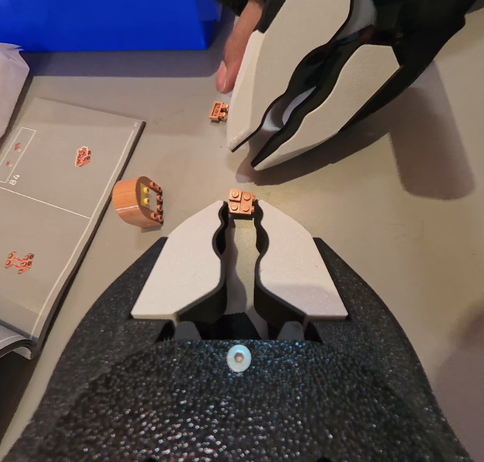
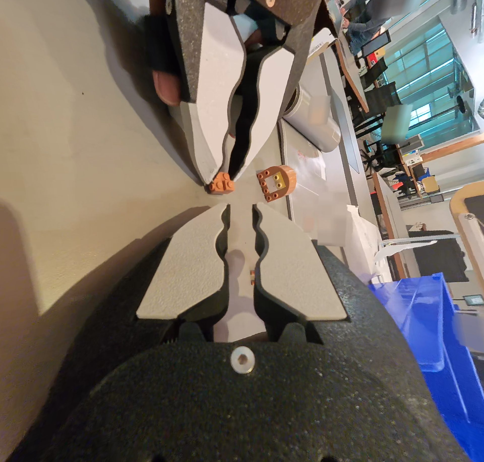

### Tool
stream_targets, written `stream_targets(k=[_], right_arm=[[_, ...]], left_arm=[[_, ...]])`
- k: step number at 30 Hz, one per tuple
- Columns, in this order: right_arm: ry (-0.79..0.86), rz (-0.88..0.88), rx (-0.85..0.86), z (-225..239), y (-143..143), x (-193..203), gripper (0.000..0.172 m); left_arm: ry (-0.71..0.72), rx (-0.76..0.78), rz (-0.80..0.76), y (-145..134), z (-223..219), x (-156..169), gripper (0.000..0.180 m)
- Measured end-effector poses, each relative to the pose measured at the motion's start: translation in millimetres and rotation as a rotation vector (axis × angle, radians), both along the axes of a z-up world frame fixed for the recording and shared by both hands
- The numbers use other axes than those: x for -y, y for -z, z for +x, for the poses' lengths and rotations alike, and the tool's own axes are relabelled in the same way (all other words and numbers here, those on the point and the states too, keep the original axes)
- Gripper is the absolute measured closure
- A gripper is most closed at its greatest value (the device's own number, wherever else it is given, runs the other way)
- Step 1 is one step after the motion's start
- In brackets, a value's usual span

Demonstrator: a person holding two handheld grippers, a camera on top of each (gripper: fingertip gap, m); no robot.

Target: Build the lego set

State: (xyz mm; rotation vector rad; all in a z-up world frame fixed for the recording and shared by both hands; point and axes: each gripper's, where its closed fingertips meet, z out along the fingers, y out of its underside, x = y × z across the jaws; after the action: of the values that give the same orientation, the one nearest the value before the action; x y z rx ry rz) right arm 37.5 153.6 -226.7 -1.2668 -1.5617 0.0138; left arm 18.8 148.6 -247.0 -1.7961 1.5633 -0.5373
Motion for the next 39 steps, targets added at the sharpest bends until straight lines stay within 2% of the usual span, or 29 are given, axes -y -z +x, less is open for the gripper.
stream_targets(k=[6,17,26,39], right_arm=[[0.018,-0.086,-0.010,-8,2,1,0.158],[-0.008,-0.177,-0.005,-11,5,9,0.161],[-0.012,-0.187,0.008,-11,7,10,0.165],[-0.013,-0.186,0.028,-10,7,11,0.160]], left_arm=[[0.012,-0.006,0.050,-2,3,1,0.162],[0.111,-0.100,0.336,-7,3,1,0.163],[0.161,-0.109,0.379,-5,6,6,0.163],[0.190,-0.139,0.465,-6,7,6,0.162]])
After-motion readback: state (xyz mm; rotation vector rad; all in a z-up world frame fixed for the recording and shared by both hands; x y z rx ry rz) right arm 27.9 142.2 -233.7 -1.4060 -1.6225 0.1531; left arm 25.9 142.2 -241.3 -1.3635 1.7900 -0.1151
